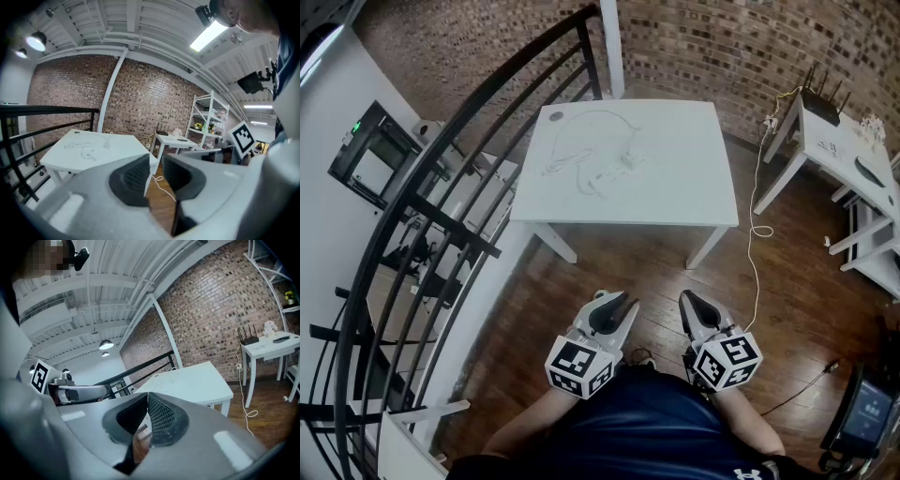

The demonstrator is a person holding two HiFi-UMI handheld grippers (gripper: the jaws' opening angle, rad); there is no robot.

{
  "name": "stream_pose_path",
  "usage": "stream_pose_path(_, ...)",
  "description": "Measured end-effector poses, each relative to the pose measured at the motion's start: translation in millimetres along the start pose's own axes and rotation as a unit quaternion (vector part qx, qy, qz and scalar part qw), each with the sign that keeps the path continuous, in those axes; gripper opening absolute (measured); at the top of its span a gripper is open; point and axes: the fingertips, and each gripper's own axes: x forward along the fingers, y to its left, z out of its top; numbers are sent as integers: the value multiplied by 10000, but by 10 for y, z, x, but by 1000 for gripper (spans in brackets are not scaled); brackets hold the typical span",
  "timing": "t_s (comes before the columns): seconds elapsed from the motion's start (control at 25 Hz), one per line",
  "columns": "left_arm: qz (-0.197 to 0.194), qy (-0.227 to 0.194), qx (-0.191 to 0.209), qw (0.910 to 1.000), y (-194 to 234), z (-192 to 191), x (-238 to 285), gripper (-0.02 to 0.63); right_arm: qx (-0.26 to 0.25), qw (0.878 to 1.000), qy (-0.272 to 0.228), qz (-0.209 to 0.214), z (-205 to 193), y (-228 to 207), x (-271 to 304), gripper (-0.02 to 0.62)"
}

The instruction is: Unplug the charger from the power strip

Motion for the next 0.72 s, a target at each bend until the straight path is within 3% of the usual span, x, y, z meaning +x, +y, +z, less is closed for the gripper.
stream_pose_path(0.36, -363, 147, -330, 9987, 726, 92, 802, 86, 144, 9973, -90, -720, 283, -602, 681, 12)
stream_pose_path(0.56, -565, 260, -462, 9970, 1438, 378, 1286, 86, 19, 9969, 66, -782, 568, -725, 1376, 12)
stream_pose_path(0.72, -662, 412, -331, 9964, 2145, 579, 1555, 86, -115, 9957, 54, -914, 898, -831, 2024, 12)
